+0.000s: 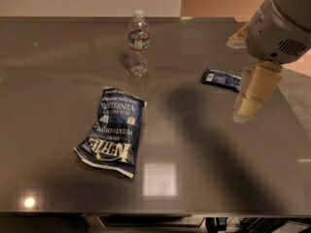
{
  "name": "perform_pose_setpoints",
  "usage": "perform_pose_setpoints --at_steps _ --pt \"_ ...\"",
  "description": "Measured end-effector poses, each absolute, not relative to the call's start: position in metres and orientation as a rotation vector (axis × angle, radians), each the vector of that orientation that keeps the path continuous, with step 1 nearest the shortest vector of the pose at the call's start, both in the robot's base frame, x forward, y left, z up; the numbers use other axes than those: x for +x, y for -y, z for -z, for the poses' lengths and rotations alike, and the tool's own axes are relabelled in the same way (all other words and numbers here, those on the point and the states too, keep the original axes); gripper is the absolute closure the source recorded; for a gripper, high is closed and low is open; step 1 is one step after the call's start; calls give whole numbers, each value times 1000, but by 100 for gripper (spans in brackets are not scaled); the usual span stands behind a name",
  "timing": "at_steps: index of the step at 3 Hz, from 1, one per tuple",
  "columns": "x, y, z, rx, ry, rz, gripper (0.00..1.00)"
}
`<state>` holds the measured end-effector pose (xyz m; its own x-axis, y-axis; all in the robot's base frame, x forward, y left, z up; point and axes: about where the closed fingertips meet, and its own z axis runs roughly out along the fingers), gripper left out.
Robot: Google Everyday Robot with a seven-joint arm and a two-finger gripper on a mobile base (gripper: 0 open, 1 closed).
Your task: Pick blue chip bag
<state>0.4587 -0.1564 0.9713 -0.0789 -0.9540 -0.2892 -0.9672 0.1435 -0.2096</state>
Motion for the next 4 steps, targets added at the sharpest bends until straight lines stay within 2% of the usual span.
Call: perform_pose_setpoints --at_steps 2,4 --pt "460 65 -955 -1991 -1872 -227 0" --pt "458 -3 -930 -2083 -1788 -270 0"
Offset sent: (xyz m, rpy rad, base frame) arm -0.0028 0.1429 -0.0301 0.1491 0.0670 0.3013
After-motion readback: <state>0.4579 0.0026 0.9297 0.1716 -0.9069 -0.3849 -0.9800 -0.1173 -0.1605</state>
